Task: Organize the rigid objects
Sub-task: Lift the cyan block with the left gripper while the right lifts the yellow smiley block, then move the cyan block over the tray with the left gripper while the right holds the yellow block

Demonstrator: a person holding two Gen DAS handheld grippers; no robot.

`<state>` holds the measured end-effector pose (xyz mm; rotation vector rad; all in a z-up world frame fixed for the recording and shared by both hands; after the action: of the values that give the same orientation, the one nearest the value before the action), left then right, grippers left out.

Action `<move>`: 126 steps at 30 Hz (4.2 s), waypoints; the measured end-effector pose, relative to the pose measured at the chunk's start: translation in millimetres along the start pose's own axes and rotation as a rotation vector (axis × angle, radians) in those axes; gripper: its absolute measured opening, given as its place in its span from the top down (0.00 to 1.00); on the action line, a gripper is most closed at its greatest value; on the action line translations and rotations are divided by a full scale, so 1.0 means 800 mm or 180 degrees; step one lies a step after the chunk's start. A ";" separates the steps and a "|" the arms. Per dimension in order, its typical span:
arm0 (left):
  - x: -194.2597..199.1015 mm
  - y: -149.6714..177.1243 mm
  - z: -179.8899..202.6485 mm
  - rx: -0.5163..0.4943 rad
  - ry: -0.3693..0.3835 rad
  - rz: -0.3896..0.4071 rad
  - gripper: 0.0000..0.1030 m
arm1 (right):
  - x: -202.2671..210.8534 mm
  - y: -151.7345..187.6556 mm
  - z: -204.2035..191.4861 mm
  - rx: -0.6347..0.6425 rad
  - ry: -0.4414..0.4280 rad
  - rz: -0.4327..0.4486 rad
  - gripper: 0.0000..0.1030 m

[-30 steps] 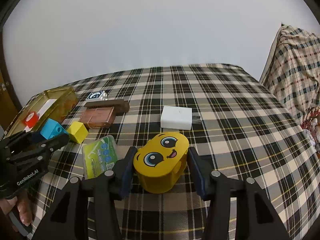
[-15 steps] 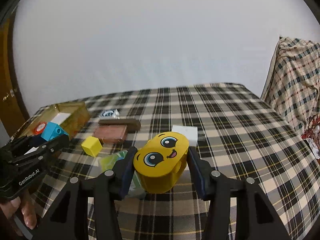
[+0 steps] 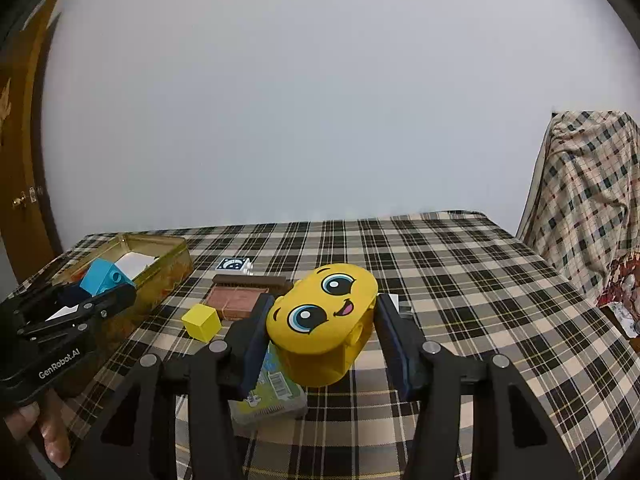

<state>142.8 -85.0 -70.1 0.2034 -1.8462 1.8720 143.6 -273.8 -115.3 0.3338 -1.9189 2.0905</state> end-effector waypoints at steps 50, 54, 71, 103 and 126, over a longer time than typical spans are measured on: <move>0.053 0.011 -0.070 0.0209 -0.0300 0.0257 0.60 | 0.034 -0.002 -0.090 0.0171 -0.0312 0.0435 0.48; 0.055 0.012 -0.078 0.0235 -0.0320 0.0265 0.60 | 0.035 -0.001 -0.097 0.0191 -0.0351 0.0440 0.48; 0.069 0.015 -0.108 0.0337 -0.0407 0.0300 0.60 | 0.039 0.000 -0.129 0.0259 -0.0518 0.0450 0.48; 0.089 0.024 -0.153 0.0490 -0.0560 0.0321 0.60 | 0.047 0.003 -0.186 0.0438 -0.0832 0.0463 0.48; 0.098 0.027 -0.169 0.0523 -0.0626 0.0322 0.60 | 0.055 0.006 -0.213 0.0569 -0.0960 0.0487 0.48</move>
<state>97.6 65.5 -64.4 0.3688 -1.8590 2.1430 104.1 -102.3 -119.2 0.5881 -1.9755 2.4390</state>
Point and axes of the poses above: each gripper's, at about its wrist camera, not at the fingertips, and x roughly against the way its jaws point, z to its right, y to its underside, the point moved 3 cm from there along -x, roughly the way its jaws point, and after that the axes turned 10 degrees about y, right-handed, at the moved point
